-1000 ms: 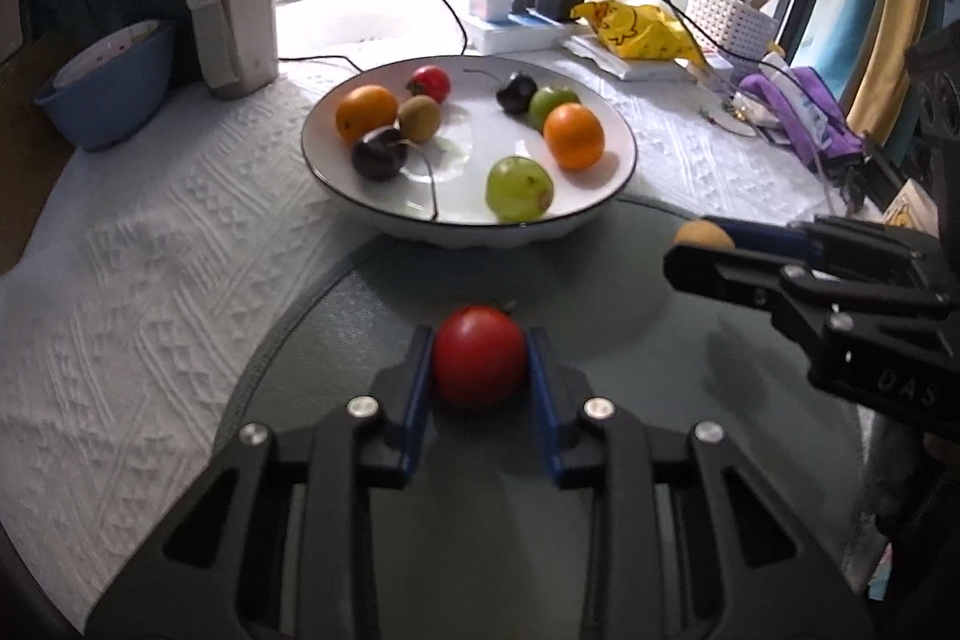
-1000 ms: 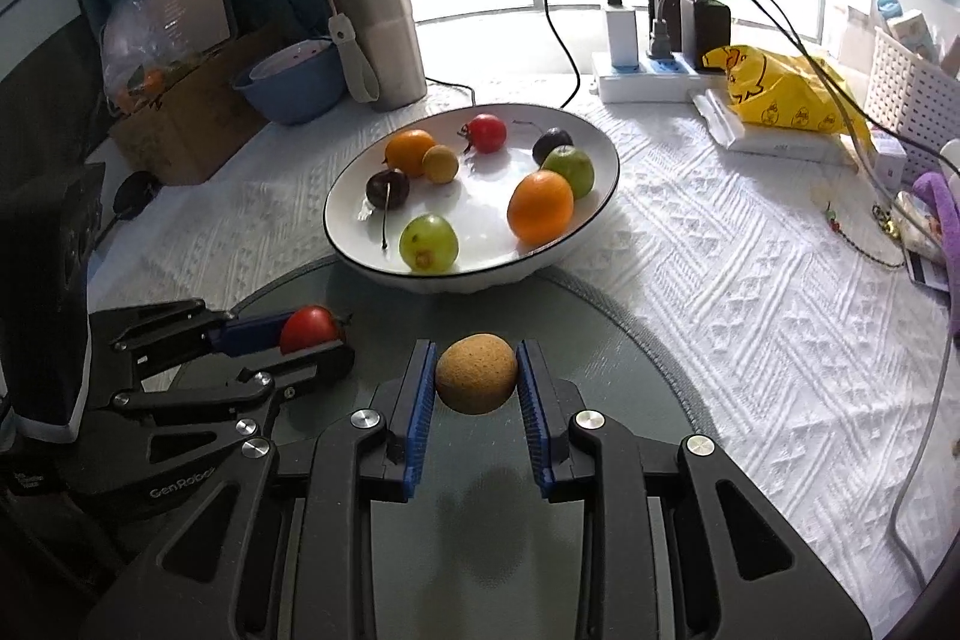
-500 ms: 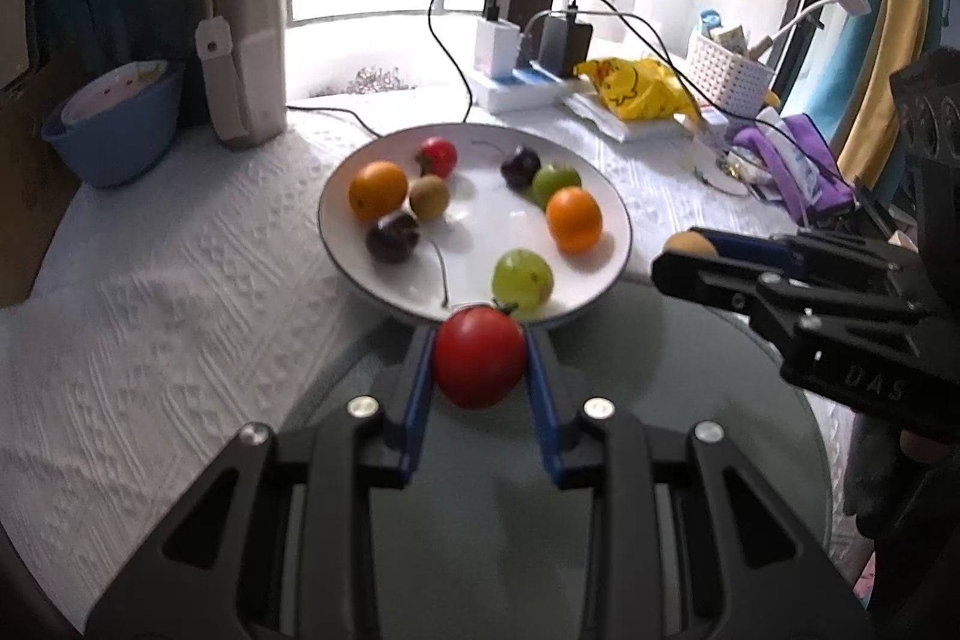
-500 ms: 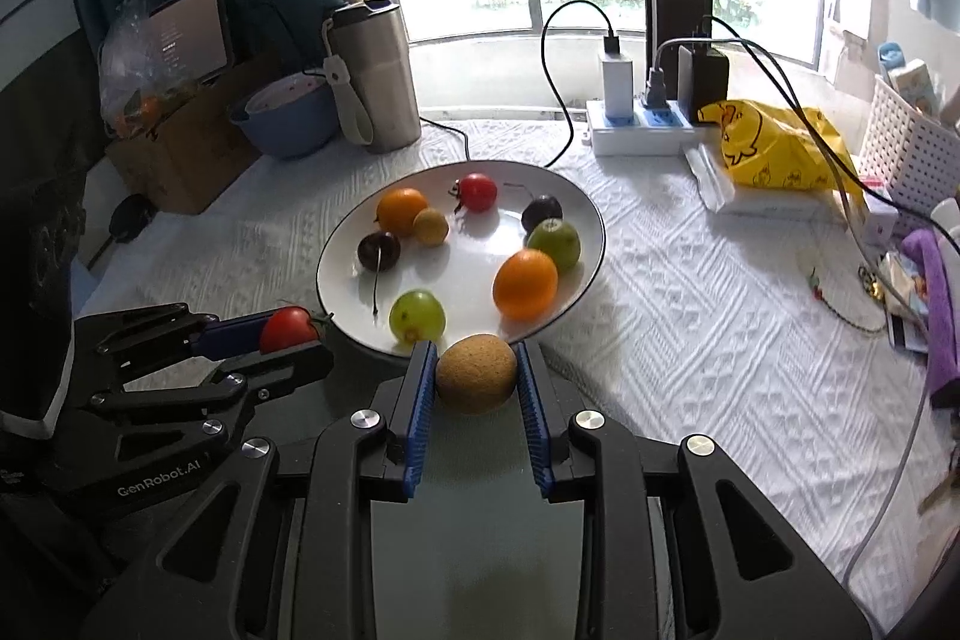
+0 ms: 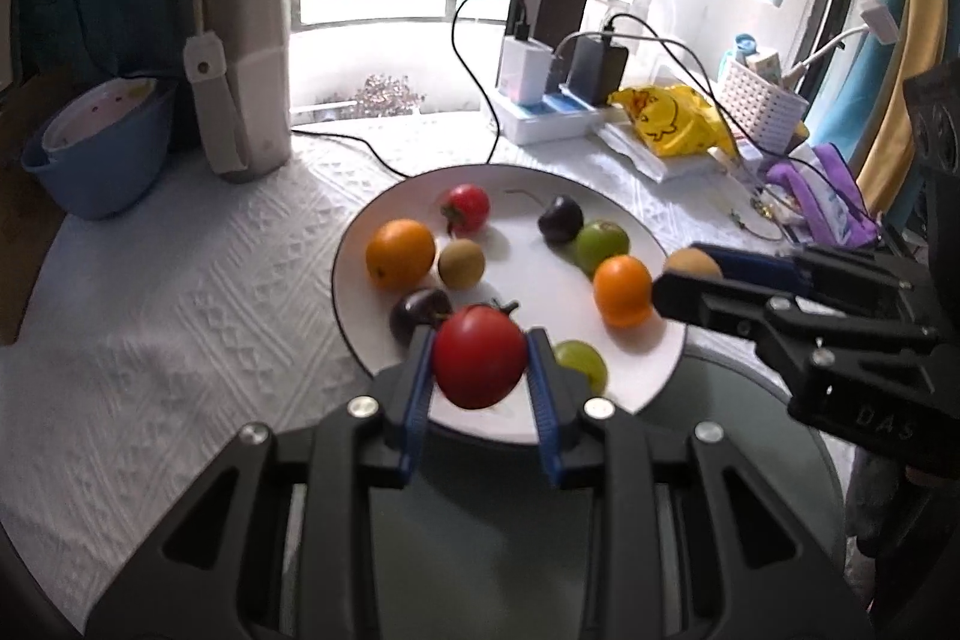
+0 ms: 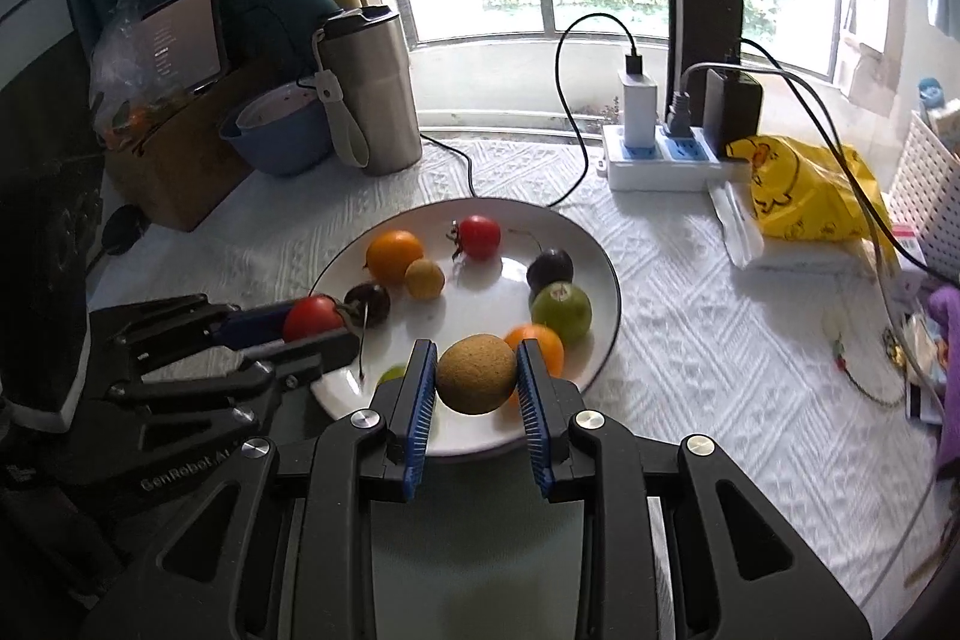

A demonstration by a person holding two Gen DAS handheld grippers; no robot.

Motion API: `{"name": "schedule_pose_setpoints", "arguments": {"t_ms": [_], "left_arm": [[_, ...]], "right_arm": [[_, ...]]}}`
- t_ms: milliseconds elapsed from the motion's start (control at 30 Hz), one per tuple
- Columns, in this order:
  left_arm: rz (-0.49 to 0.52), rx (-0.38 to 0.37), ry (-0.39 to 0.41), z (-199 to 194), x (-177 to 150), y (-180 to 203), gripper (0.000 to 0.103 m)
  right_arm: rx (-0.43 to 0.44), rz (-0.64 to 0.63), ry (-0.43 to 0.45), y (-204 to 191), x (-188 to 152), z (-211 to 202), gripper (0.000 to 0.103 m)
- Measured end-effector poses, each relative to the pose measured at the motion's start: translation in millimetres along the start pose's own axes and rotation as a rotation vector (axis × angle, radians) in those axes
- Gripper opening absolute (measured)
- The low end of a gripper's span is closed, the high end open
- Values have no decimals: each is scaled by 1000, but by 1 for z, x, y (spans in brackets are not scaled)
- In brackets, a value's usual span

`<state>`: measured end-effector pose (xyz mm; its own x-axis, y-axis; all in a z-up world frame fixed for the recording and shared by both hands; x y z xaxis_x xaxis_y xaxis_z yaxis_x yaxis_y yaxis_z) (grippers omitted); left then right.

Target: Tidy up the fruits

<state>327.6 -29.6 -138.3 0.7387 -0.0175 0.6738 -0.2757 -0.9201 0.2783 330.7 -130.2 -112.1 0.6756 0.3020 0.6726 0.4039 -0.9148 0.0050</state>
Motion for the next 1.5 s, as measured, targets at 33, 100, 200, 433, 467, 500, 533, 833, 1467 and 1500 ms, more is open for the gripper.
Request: {"name": "schedule_pose_setpoints", "arguments": {"t_ms": [33,100,200,433,467,500,533,833,1467,1500], "left_arm": [[-6,-1,-7,4,0,-2,31],[-15,-12,-25,12,0,-4,31],[-14,-19,-29,19,1,-5,31],[-34,-34,-33,28,3,-9,32],[-36,-35,-33,28,3,-10,32],[-38,-36,-32,29,4,-10,32],[-41,-37,-31,28,4,-11,32],[-59,-29,7,15,8,-15,38],[-30,13,132,-66,0,1,65],[-25,14,140,-71,-1,3,69]], "right_arm": [[0,0,-1,0,3,3,29],[4,-2,-5,-2,7,12,29],[10,-1,-16,-4,10,22,29],[18,-6,-36,-8,12,40,29],[18,-7,-39,-8,13,42,29],[17,-6,-42,-9,13,43,29],[16,-8,-42,-10,13,43,29],[-15,-11,-30,-9,16,36,30],[-89,-29,62,-22,12,-38,30],[-93,-29,69,-23,11,-44,30]]}}
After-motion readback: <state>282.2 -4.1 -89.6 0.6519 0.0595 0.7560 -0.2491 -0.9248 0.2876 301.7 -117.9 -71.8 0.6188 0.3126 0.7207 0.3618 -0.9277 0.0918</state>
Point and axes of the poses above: each gripper's, at about its wrist camera, not at the fingertips, and z roughly the way its jaws point, y to its right, x to its top, the point moved 7 cm from there along z, roughly the way its jaws point, and after that the axes turned 11 degrees about -x, right-handed, at the moved point
